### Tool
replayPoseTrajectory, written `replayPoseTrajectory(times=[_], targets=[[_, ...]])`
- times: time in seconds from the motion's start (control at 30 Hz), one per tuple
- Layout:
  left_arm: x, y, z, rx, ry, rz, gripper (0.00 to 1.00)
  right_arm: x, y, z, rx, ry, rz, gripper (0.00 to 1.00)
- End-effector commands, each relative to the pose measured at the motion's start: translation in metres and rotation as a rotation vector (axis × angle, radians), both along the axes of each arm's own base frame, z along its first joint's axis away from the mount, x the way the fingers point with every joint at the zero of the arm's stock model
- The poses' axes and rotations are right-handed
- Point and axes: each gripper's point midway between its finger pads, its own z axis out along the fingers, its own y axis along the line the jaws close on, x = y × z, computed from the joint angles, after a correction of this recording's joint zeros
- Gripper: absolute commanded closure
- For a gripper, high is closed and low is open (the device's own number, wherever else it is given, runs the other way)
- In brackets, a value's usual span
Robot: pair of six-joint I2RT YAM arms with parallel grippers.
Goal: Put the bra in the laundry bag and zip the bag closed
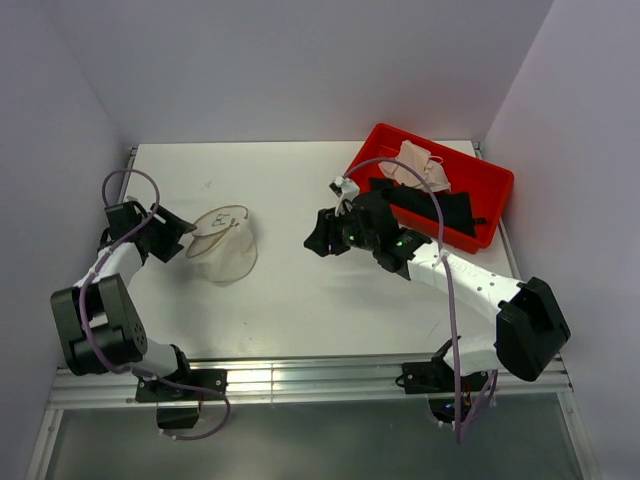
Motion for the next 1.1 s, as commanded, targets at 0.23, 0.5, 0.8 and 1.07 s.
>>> replayPoseTrajectory(times=[0.23,0.5,0.8,1.07], targets=[[0.066,0.015,-0.008,-0.084,-0.119,0.069,0.26,-0.003,0.019,0.017,-0.003,-0.060,0.041,0.38],[0.086,0.010,-0.007,-0.088,-0.211,0.074,0.36,-0.007,0.030,0.007,-0.016,-0.033,0.066,0.38],[0.094,0.002,0.002,-0.127,-0.322,0.061,0.77,-0.007,0.065,-0.025,0.006,0.052,0.112,0.30],[0.080,0.026,-0.019,-0.031,-0.222,0.201,0.44,0.006,0.111,-0.031,0.057,0.104,0.129,0.07]])
